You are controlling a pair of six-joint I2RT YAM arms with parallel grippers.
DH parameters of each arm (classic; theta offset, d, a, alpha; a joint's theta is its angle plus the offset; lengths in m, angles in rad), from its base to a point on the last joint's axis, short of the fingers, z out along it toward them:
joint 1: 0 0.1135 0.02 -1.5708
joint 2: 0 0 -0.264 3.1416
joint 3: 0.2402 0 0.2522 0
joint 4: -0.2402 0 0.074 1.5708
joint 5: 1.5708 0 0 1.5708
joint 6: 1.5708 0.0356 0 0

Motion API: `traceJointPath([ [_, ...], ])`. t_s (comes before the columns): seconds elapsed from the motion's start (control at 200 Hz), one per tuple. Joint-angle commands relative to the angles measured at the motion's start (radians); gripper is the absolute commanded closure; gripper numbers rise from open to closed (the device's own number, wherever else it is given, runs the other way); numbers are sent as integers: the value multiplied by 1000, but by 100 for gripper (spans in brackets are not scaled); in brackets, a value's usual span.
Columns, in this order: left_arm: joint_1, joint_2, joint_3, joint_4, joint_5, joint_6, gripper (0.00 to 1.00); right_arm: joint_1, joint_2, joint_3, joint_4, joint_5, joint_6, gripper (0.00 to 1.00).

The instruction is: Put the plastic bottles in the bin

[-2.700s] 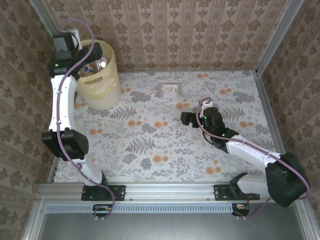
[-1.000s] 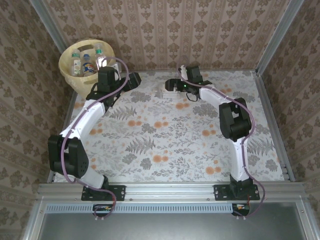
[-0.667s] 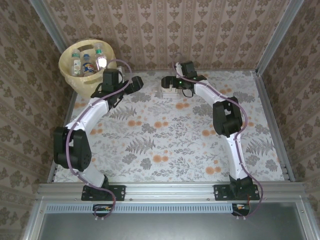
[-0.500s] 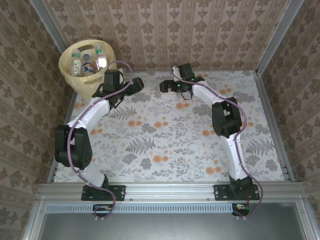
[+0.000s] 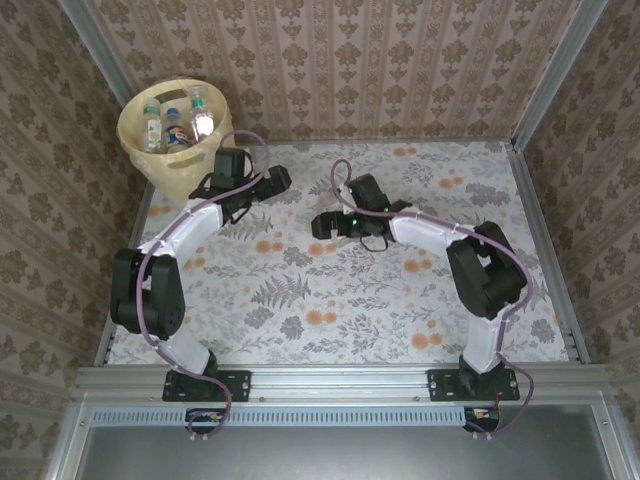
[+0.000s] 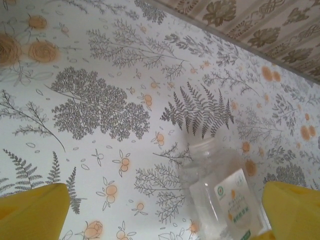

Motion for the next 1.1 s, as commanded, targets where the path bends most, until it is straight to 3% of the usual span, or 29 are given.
traceJointPath([
  [0.0, -20, 6, -6, -28, 4, -25, 0, 40, -49, -134, 97, 47, 185, 0],
  [0.225, -91, 38, 15, -116, -35, -38, 0, 39, -223, -231, 163, 157, 171, 0],
  [0.375, -136, 22, -7, -136, -104, -79, 0, -22, -241, -254, 158, 138, 126, 0],
  [0.55, -149, 3, -42, -112, -114, -126, 0, -86, -141, -195, 160, 44, 51, 0],
  [0.795, -191, 18, -55, -116, -89, -165, 0, -86, 17, -90, 156, -29, -3, 0],
  [0.915, -199, 18, -60, -116, -83, -168, 0, -66, -17, -145, 177, -58, 9, 0],
  [1.09, -216, 33, -48, -122, -83, -162, 0, -53, -98, -283, 348, -154, 126, 0],
])
